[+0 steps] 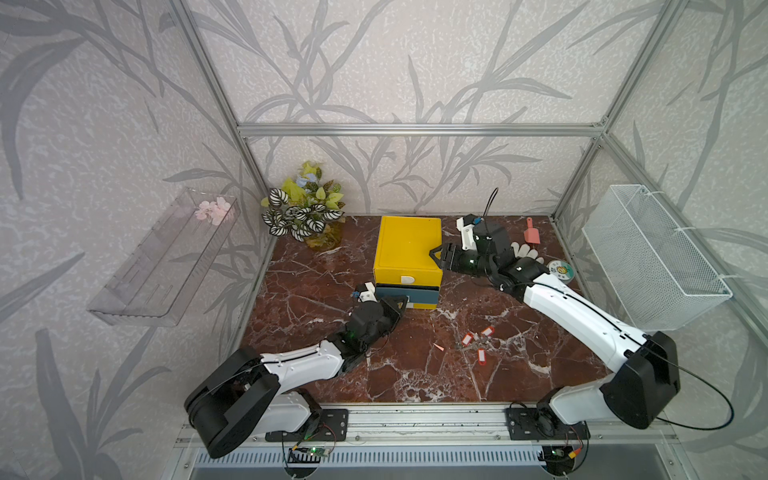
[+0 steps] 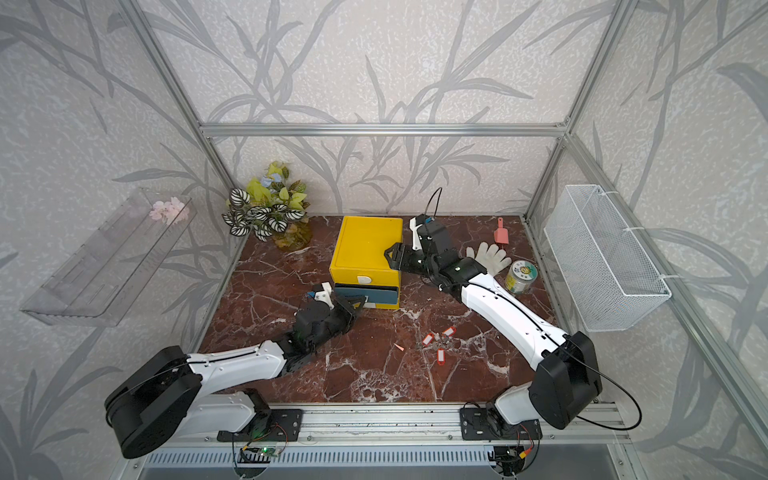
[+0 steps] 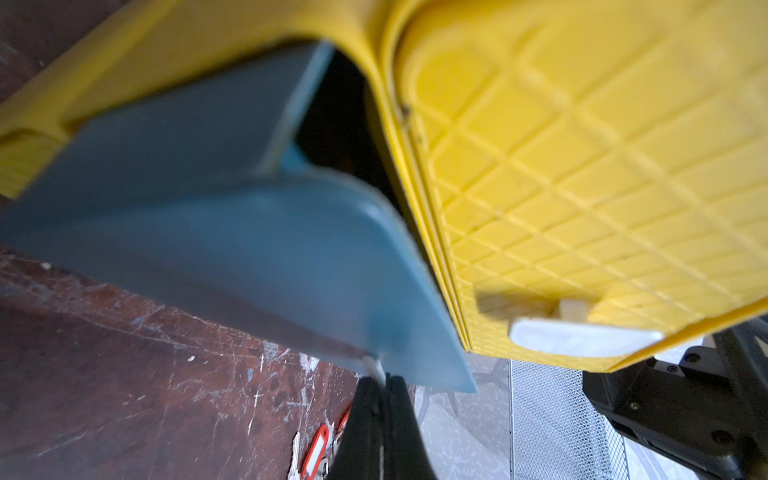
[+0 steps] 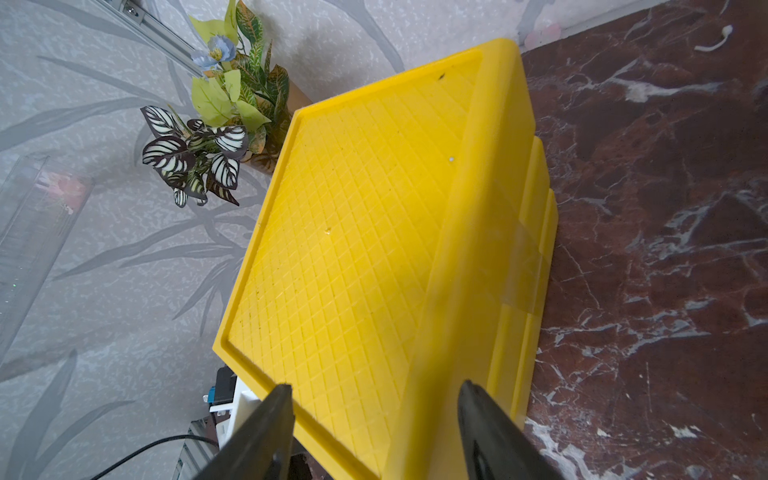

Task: Take the keys out of the drawer
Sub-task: Open the drawer in the storage box.

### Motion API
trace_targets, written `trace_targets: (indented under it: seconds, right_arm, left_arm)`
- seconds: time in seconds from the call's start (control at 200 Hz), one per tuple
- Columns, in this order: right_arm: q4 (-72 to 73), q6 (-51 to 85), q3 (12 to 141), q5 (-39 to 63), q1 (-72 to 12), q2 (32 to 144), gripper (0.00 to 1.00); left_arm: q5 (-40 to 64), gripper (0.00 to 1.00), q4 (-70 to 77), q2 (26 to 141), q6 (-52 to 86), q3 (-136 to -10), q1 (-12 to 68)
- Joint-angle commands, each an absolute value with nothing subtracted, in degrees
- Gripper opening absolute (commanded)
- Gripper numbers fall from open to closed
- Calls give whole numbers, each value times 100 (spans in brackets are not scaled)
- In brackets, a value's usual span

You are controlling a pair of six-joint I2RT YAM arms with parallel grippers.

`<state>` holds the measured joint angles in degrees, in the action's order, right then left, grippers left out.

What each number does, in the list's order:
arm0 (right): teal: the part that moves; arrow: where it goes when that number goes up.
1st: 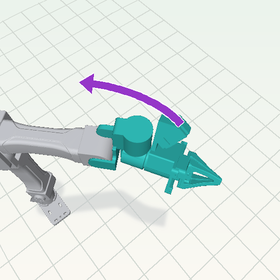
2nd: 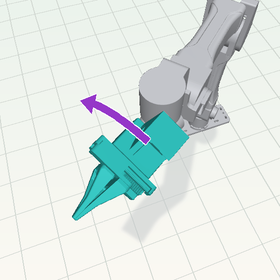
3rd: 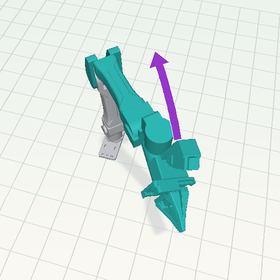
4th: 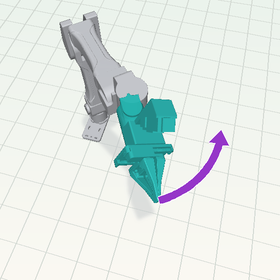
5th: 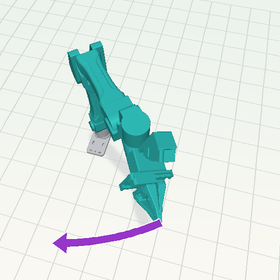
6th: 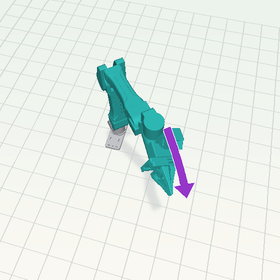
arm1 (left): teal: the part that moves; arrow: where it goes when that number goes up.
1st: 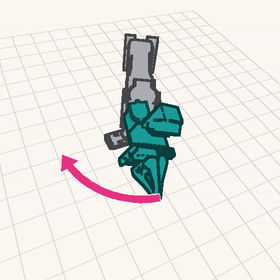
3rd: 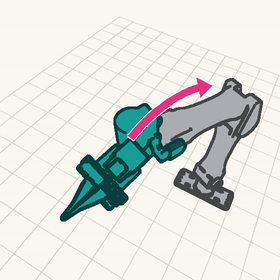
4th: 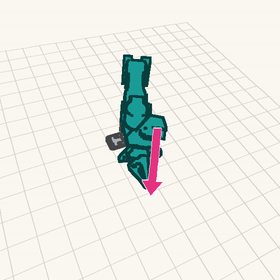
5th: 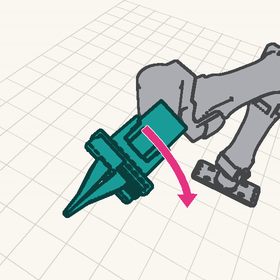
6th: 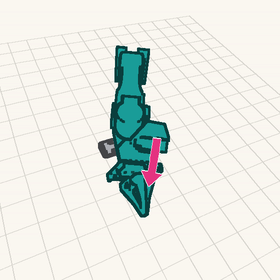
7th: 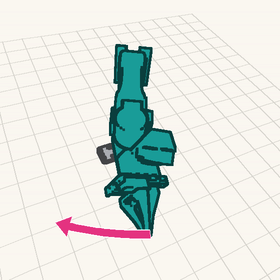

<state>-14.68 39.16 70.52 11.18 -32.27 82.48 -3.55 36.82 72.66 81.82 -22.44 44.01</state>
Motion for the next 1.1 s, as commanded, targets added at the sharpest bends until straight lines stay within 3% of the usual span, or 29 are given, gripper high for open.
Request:
trace_targets:
  seconds: [0.0, 0.495, 1.095]
  right_arm:
    - [-1606, 3850, 6998, 959, -3243, 8246, 68]
    - [-1719, 3902, 6848, 814, -3260, 8084, 69]
    - [-1917, 3858, 6757, 669, -3365, 7607, 69]
  left_arm:
    - [-566, 1, 3366, 6959, 8082, -2064, 4645]
    - [-1685, 1, 1785, 5555, 8404, -1744, 5761]
    - [-2695, 1, 1754, 5636, 9065, -1566, 7005]
